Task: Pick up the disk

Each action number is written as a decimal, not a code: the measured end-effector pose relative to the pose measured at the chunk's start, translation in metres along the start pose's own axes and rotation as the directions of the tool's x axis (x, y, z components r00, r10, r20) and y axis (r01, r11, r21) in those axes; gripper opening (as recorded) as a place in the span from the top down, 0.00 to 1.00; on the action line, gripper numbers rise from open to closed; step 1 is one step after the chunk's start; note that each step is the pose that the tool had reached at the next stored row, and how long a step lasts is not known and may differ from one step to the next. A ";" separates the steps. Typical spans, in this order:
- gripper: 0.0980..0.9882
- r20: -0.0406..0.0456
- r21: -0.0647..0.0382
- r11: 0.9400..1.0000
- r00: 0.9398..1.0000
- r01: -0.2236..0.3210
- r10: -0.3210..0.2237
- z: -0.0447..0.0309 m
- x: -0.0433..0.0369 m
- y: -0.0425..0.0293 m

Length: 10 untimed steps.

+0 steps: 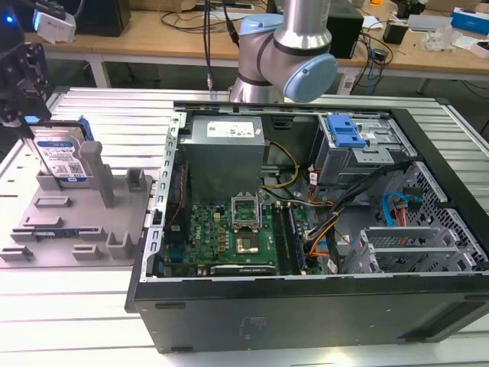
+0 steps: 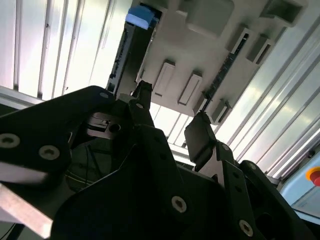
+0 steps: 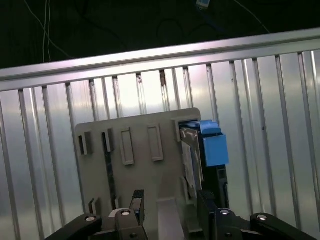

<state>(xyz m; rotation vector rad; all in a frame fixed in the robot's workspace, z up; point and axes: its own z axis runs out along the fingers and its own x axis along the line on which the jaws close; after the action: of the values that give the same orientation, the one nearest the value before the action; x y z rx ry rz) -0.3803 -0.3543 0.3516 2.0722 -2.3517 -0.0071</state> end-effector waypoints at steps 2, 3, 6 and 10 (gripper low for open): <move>0.50 -0.001 0.003 1.000 1.000 0.008 -0.008 0.0001 -0.0056 0.0007; 0.50 -0.002 0.006 1.000 1.000 0.016 -0.016 0.0001 -0.0106 0.0014; 0.50 -0.005 0.012 0.999 0.999 0.038 -0.038 0.0004 -0.0233 0.0029; 0.50 -0.009 0.016 0.998 0.998 0.059 -0.059 0.0018 -0.0351 0.0045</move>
<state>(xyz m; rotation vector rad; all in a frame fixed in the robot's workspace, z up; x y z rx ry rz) -0.3804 -0.3190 0.3498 2.1444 -2.2929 0.0207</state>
